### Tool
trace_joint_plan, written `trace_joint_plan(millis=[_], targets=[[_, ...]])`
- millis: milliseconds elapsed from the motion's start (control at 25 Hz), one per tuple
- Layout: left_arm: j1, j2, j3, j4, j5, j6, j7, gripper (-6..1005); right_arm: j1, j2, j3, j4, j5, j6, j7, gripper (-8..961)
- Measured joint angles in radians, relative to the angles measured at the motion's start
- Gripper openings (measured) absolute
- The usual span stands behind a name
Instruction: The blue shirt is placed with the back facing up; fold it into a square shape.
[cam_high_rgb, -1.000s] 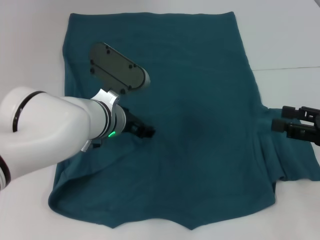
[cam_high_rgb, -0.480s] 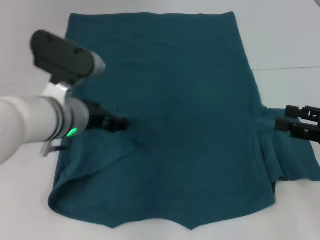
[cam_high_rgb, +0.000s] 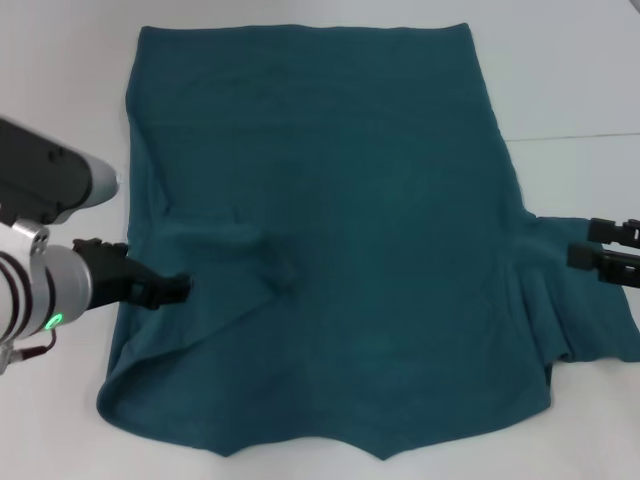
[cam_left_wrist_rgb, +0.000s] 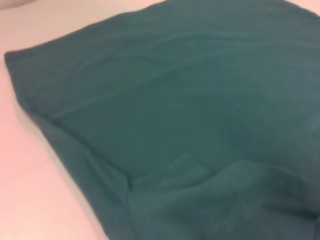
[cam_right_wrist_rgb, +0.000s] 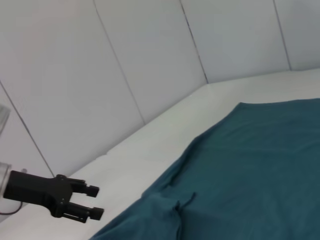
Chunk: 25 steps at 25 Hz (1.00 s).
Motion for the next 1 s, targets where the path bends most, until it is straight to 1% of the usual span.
trace_joint_plan(millis=[120,200,280,320,360,400,440,520,560,600,640,680,720,760,800,840,880,1000], targets=[[0.006,0.0,-0.033,-0.023,-0.06,-0.003,0.043,846,-0.017,-0.01,0.003,-0.004,-0.003,0.0,0.012,765],[0.005,0.0,-0.079,-0.05,-0.14,-0.011,0.111,846,-0.035,-0.018,0.013,-0.021,-0.006,0.0,0.042,765],[-0.002,0.002,-0.155,-0.092,-0.259,-0.009,0.21,846,-0.046,-0.024,0.034,-0.043,-0.022,-0.001,0.079,765],[-0.012,0.005,-0.217,-0.128,-0.368,0.002,0.291,845,-0.049,-0.026,0.049,-0.06,-0.041,-0.003,0.104,765],[-0.04,0.01,-0.347,-0.209,-0.556,0.069,0.438,845,-0.049,-0.027,0.077,-0.109,-0.093,-0.01,0.16,765],[-0.04,0.01,-0.347,-0.209,-0.556,0.069,0.438,845,-0.049,-0.027,0.077,-0.109,-0.093,-0.01,0.16,765],[-0.059,0.013,-0.42,-0.252,-0.639,0.129,0.521,845,-0.049,-0.028,0.085,-0.135,-0.121,-0.014,0.189,765],[-0.111,0.022,-0.582,-0.36,-0.756,0.287,0.66,845,-0.047,-0.028,0.09,-0.197,-0.187,-0.033,0.261,765],[-0.142,0.035,-0.665,-0.426,-0.794,0.379,0.716,845,-0.044,-0.028,0.09,-0.226,-0.216,-0.041,0.294,765],[-0.196,0.071,-0.79,-0.551,-0.834,0.538,0.799,845,-0.04,-0.028,0.088,-0.252,-0.248,-0.051,0.325,765],[-0.196,0.071,-0.79,-0.551,-0.834,0.538,0.799,845,-0.034,-0.029,0.084,-0.286,-0.29,-0.06,0.36,765],[-0.227,0.101,-0.843,-0.634,-0.842,0.617,0.837,845,-0.028,-0.029,0.08,-0.307,-0.331,-0.065,0.389,765],[-0.248,0.125,-0.881,-0.702,-0.846,0.68,0.865,845,-0.016,-0.032,0.075,-0.326,-0.379,-0.067,0.419,764],[-0.248,0.125,-0.881,-0.702,-0.846,0.68,0.865,845,-0.006,-0.033,0.071,-0.339,-0.424,-0.067,0.442,764],[-0.275,0.158,-0.917,-0.796,-0.841,0.751,0.899,845,0.012,-0.037,0.068,-0.341,-0.481,-0.068,0.465,764],[-0.28,0.165,-0.921,-0.823,-0.836,0.775,0.915,845,0.032,-0.04,0.063,-0.34,-0.54,-0.067,0.483,764],[-0.278,0.167,-0.92,-0.841,-0.827,0.804,0.939,845,0.05,-0.041,0.059,-0.334,-0.59,-0.065,0.497,764],[-0.269,0.156,-0.909,-0.823,-0.811,0.828,0.961,845,0.109,-0.039,0.041,-0.292,-0.752,-0.031,0.537,764]])
